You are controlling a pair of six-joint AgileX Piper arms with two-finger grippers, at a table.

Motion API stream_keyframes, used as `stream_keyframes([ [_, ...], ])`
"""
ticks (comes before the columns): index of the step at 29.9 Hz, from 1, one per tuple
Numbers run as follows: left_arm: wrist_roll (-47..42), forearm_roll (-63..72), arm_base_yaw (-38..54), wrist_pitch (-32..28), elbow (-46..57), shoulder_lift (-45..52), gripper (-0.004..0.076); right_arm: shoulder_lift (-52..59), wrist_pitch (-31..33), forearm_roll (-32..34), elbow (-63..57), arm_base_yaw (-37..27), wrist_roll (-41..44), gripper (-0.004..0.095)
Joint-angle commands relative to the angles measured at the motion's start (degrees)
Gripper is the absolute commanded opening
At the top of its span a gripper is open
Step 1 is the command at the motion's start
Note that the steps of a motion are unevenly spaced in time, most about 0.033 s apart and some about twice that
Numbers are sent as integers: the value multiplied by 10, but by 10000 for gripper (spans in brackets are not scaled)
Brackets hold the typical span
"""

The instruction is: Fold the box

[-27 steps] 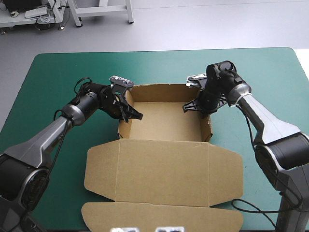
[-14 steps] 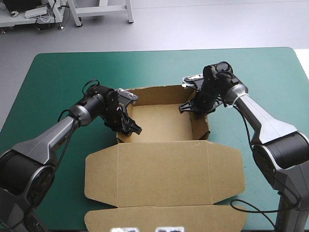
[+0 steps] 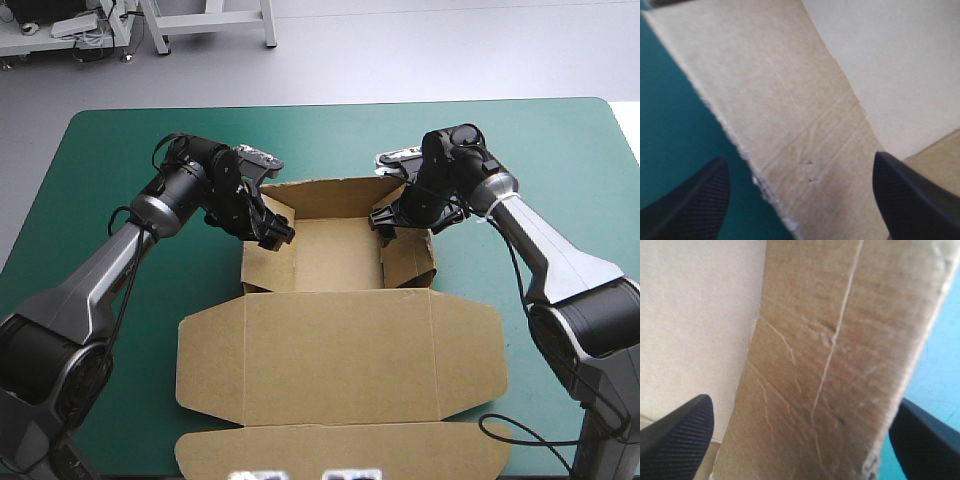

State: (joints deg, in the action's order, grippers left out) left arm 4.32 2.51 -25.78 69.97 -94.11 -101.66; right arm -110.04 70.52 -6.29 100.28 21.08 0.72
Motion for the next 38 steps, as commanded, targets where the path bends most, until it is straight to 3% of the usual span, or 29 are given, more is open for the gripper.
stream_keyframes([
  [1, -4, -25, -3, 39, -41, 35, 564, 61, 10, 2, 37, -1, -7, 879],
  [13, -4, -65, -3, 39, -50, 145, 552, 159, 10, 17, 83, -1, -33, 879],
  [17, -4, -64, -3, 39, -40, 202, 446, 167, 10, 39, 83, -2, -31, 879],
  [23, 27, -73, -3, 39, 8, 291, 154, 165, 10, 42, 81, -2, -31, 879],
  [27, 30, -99, -3, 39, 67, 346, 0, 157, 10, 42, 81, -2, -31, 879],
  [38, 30, -96, -3, 39, 238, 450, -8, 126, 10, 27, 78, -2, -31, 879],
])
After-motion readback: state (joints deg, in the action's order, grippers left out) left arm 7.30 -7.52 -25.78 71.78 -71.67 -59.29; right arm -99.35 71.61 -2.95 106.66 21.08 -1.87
